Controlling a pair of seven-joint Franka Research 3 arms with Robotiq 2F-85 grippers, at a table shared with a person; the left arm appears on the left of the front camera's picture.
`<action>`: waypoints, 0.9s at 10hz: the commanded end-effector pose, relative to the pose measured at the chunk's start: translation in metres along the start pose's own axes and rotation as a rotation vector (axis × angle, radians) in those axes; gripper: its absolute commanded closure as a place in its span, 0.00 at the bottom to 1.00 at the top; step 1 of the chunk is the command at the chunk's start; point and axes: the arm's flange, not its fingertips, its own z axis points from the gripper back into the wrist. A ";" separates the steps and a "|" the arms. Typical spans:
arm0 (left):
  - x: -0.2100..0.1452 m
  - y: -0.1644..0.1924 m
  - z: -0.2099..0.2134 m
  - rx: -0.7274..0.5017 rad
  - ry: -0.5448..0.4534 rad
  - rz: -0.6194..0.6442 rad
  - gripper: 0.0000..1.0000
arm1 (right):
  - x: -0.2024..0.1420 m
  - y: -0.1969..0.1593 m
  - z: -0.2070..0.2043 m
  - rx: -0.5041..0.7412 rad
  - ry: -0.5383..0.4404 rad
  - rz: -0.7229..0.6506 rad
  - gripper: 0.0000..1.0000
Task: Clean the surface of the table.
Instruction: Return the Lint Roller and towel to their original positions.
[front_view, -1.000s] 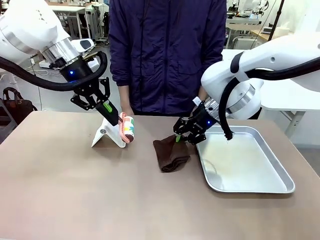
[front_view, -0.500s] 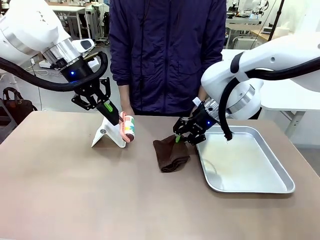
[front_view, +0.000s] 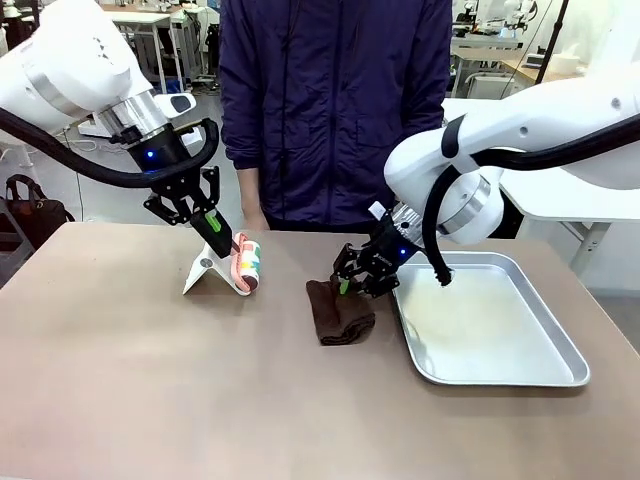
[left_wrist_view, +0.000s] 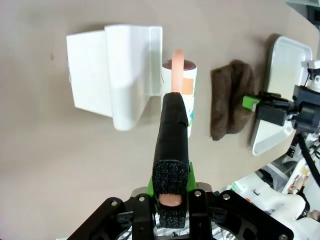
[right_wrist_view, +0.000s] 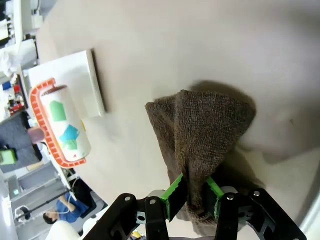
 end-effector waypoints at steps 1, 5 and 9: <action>0.022 -0.009 0.011 0.007 0.024 0.024 0.78 | 0.010 0.004 -0.010 -0.022 0.018 -0.039 0.86; 0.044 -0.009 0.003 0.038 0.061 0.046 0.78 | 0.010 0.002 -0.014 -0.024 0.024 -0.054 0.86; 0.049 0.005 -0.010 0.059 0.076 0.059 0.78 | 0.012 0.003 -0.016 -0.022 0.032 -0.058 0.86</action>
